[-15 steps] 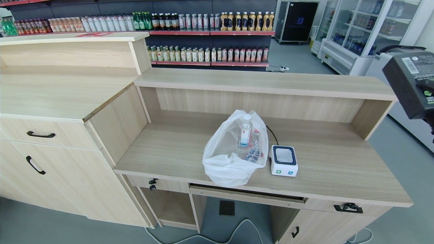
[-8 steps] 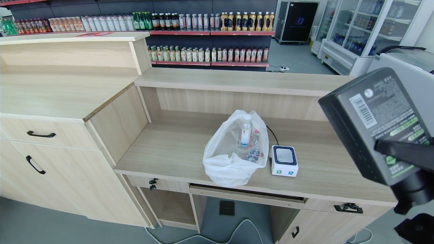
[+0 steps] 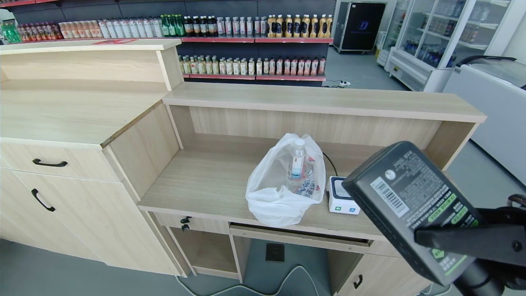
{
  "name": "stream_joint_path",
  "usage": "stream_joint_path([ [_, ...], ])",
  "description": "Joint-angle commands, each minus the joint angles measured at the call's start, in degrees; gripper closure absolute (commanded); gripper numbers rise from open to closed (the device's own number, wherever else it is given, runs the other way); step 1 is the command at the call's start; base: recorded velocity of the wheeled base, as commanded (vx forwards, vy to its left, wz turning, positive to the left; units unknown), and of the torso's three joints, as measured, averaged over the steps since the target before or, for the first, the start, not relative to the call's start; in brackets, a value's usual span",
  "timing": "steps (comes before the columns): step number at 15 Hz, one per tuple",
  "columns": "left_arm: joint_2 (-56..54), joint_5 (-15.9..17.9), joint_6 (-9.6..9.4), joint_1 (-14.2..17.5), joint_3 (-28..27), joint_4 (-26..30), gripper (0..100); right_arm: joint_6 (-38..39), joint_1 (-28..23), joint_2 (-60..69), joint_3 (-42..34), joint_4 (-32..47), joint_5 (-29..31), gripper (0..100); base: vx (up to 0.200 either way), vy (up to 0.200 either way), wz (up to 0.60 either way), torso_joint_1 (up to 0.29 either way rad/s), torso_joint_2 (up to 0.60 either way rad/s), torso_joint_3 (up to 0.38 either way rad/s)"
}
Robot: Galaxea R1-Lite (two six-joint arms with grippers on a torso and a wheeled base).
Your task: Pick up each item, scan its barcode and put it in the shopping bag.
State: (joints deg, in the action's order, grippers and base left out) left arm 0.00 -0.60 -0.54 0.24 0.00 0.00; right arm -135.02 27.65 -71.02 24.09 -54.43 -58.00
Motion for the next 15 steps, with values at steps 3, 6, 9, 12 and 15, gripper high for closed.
stream_joint_path([
  [3,0.0,0.0,0.01,0.0,0.0,0.0,100,2.1,4.9,-0.5,0.3,0.6,-0.1,100,0.000,0.000,0.00,0.000,0.00,0.000],
  [6,0.0,0.0,0.01,0.0,0.0,0.0,100,2.0,7.2,-0.6,0.3,0.7,0.3,100,0.000,0.000,0.00,0.000,0.00,0.000],
  [9,0.0,0.0,0.01,0.0,0.0,0.0,100,1.7,9.3,-1.8,0.3,0.3,4.9,100,0.000,0.000,0.00,0.000,0.00,0.000],
  [12,0.0,0.0,0.01,0.0,0.0,0.0,100,1.8,15.5,-3.7,1.2,-0.7,10.0,100,0.000,0.000,0.00,0.000,0.00,0.000],
  [15,0.0,0.0,0.01,0.0,0.0,0.0,100,2.0,17.6,-3.4,1.6,-1.0,12.5,100,0.000,0.000,0.00,0.000,0.00,0.000],
])
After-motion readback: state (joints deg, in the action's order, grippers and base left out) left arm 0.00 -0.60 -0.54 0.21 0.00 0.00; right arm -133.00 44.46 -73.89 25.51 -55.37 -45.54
